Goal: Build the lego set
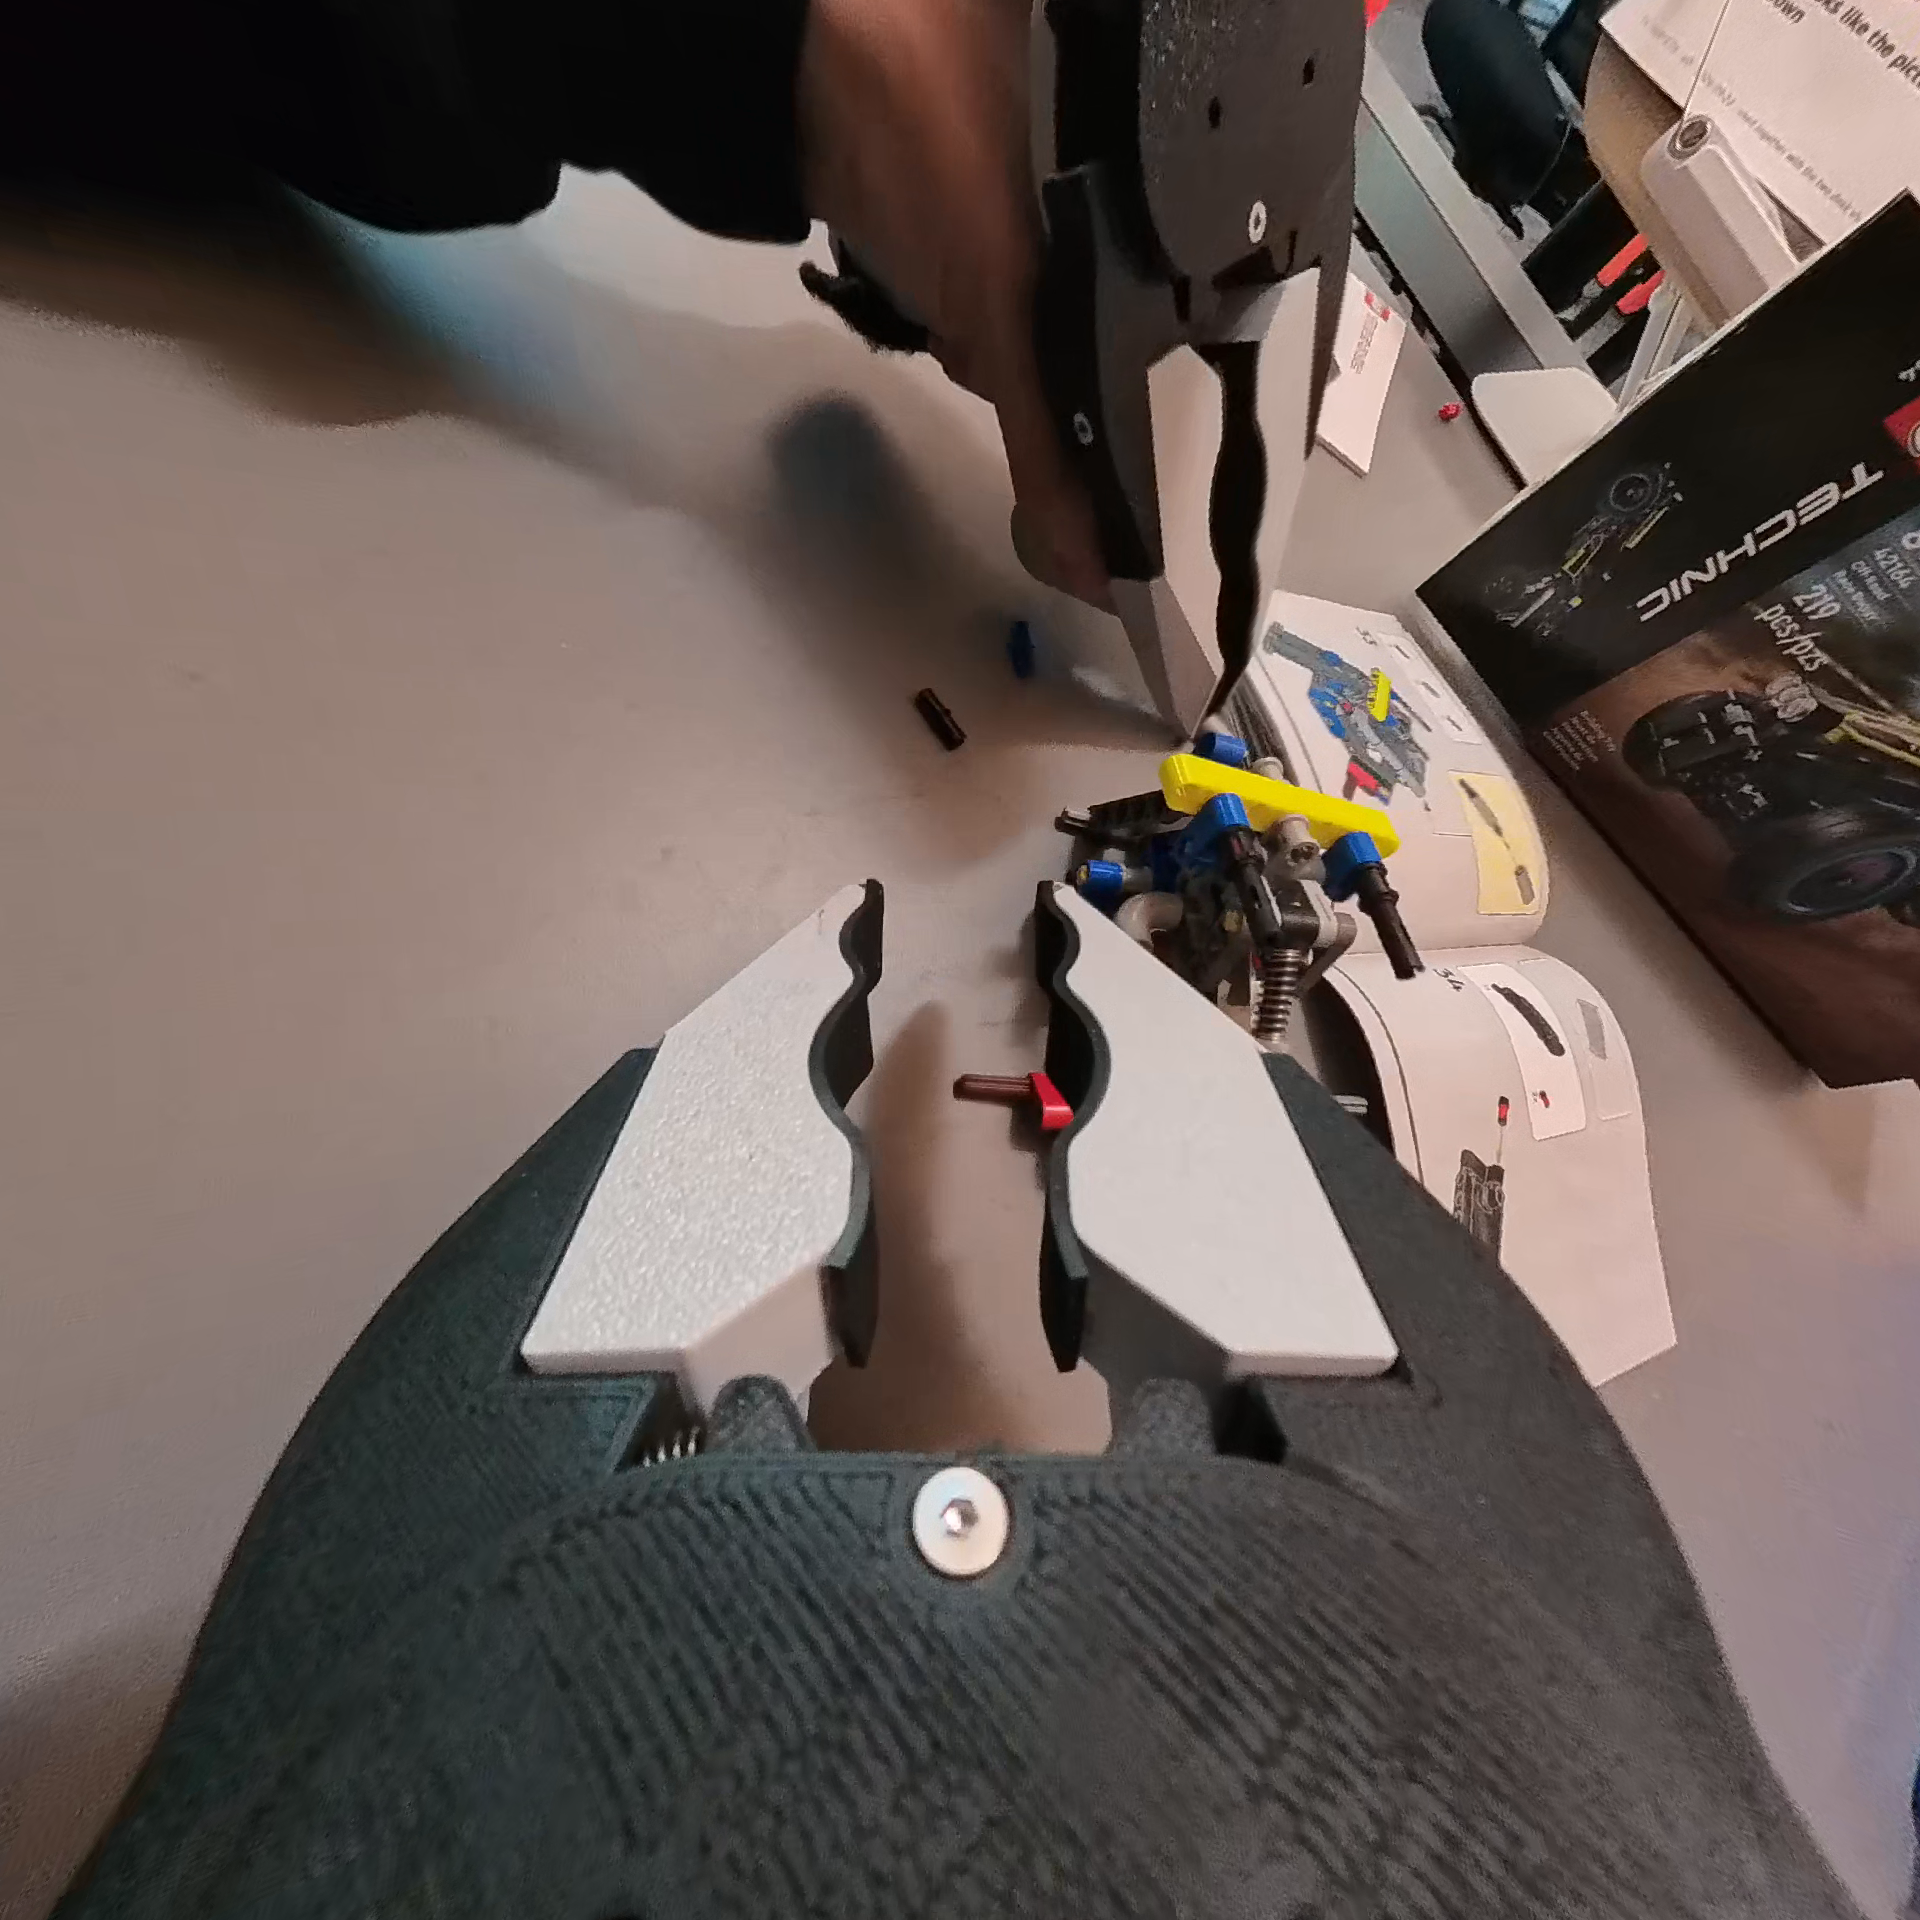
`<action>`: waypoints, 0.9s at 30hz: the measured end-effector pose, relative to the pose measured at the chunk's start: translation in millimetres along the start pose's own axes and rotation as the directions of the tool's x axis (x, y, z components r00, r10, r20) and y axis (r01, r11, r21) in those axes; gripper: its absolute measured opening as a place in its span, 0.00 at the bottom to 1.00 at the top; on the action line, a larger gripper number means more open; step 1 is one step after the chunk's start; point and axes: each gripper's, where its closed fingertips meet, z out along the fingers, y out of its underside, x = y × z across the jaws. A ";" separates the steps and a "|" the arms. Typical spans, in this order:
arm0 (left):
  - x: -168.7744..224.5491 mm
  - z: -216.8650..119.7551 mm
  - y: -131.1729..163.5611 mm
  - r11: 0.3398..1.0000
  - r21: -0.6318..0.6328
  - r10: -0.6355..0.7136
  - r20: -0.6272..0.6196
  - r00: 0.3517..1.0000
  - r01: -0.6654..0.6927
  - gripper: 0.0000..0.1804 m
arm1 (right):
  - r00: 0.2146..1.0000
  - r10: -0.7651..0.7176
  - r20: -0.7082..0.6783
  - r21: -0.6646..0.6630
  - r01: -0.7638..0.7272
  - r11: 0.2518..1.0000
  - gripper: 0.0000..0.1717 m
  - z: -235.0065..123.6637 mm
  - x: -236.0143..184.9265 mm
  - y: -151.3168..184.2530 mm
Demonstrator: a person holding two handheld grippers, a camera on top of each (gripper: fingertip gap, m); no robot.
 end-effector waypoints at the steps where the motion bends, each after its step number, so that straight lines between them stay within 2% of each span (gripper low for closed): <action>1: 0.3 -0.9 1.3 1.000 -0.006 -0.002 -0.006 1.000 0.001 0.02 | 1.000 0.000 0.001 0.000 0.000 1.000 0.16 -0.4 -0.1 0.8; 7: -2.5 -6.1 6.0 1.000 -0.018 -0.017 -0.024 1.000 0.016 0.02 | 1.000 0.002 0.001 -0.002 -0.002 1.000 0.16 -0.5 1.5 4.7; 9: -5.4 -10.5 -1.5 0.999 0.027 -0.036 -0.029 0.999 0.037 0.07 | 1.000 0.003 0.002 0.002 -0.003 1.000 0.16 -0.3 1.8 4.1; 11: -7.4 -13.0 -8.2 0.996 0.059 -0.069 -0.047 0.997 0.071 0.07 | 1.000 0.002 0.001 0.006 -0.002 1.000 0.16 -0.1 2.5 3.7; 15: -2.0 -6.0 -8.1 0.995 0.023 -0.095 -0.098 0.991 0.098 0.09 | 1.000 0.001 -0.001 0.009 -0.001 1.000 0.15 0.5 3.5 3.3; 19: 1.7 4.9 -6.3 0.994 -0.013 -0.108 -0.091 0.990 0.107 0.10 | 1.000 -0.003 -0.003 0.010 0.003 1.000 0.15 1.1 3.2 2.5; 22: 0.4 7.5 -7.4 0.995 0.005 -0.103 -0.080 0.991 0.104 0.03 | 1.000 -0.008 -0.005 0.013 0.008 1.000 0.15 1.1 3.2 0.9; 25: -2.3 -2.0 -0.5 0.993 0.001 -0.120 -0.101 0.988 0.120 0.03 | 1.000 -0.010 -0.009 0.019 0.011 1.000 0.15 0.7 4.4 -6.0; 27: -6.7 -17.4 1.5 0.988 0.052 -0.136 -0.118 0.984 0.143 0.02 | 1.000 0.011 -0.018 0.035 -0.011 0.999 0.14 1.2 5.6 -17.5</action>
